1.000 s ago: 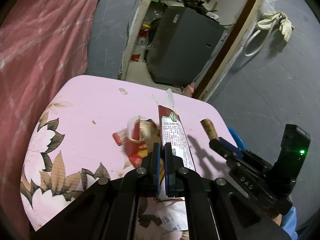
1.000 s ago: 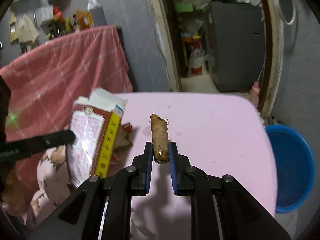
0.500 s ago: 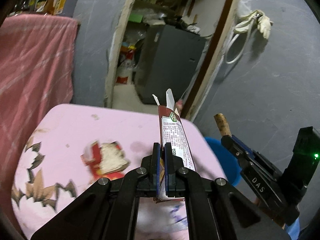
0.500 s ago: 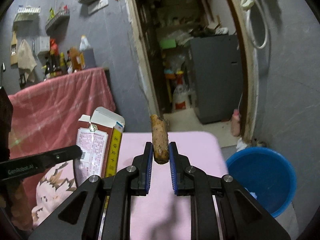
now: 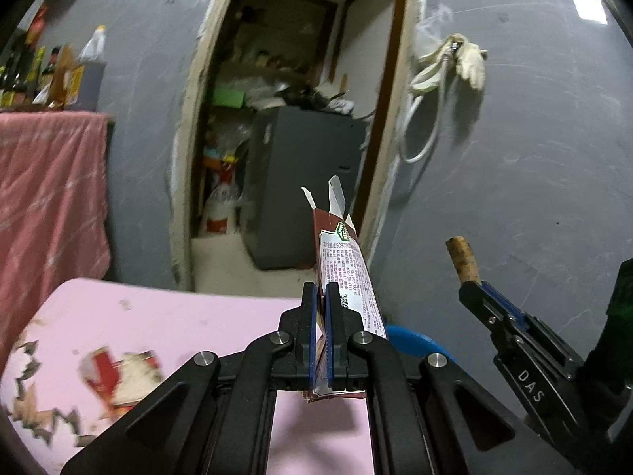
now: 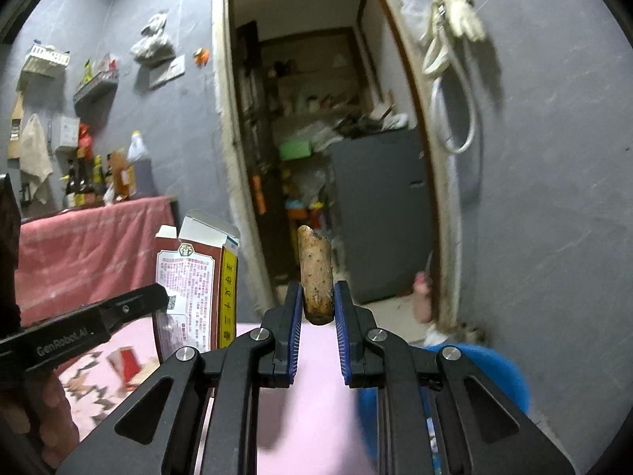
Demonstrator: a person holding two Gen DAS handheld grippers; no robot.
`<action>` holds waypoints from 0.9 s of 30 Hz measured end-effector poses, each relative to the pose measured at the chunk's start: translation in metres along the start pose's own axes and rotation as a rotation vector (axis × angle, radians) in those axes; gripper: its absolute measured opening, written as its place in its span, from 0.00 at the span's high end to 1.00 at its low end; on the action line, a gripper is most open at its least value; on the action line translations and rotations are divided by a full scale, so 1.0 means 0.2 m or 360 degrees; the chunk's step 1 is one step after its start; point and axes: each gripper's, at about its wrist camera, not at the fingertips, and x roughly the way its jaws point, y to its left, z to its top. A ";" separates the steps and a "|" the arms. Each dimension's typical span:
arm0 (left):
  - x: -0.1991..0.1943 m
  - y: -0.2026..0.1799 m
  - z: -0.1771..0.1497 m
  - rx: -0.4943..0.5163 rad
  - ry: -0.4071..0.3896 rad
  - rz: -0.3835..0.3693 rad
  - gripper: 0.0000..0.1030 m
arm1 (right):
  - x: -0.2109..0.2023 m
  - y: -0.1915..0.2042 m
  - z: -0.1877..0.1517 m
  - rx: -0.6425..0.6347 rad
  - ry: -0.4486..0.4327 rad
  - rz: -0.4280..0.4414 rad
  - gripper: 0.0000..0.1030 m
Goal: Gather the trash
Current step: 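Carry the box and stick over the blue bucket and open both tools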
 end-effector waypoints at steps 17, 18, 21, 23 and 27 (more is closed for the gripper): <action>0.47 -0.60 -0.17 0.0012 -0.0053 -0.0073 0.98 | -0.05 -0.62 -0.05 -0.0011 -0.0130 -0.0326 0.86; 0.50 -0.61 -0.18 0.0008 -0.0049 -0.0063 0.98 | -0.05 -0.64 -0.07 -0.0002 -0.0128 -0.0336 0.86; 0.56 -0.64 -0.21 0.0017 -0.0037 -0.0031 0.98 | -0.03 -0.70 -0.10 0.0030 -0.0112 -0.0346 0.86; 0.59 -0.66 -0.24 0.0017 -0.0022 -0.0012 0.98 | -0.02 -0.72 -0.12 0.0036 -0.0088 -0.0350 0.86; 0.66 -0.66 -0.29 0.0011 0.0031 0.0024 0.98 | 0.01 -0.78 -0.16 0.0075 -0.0020 -0.0340 0.86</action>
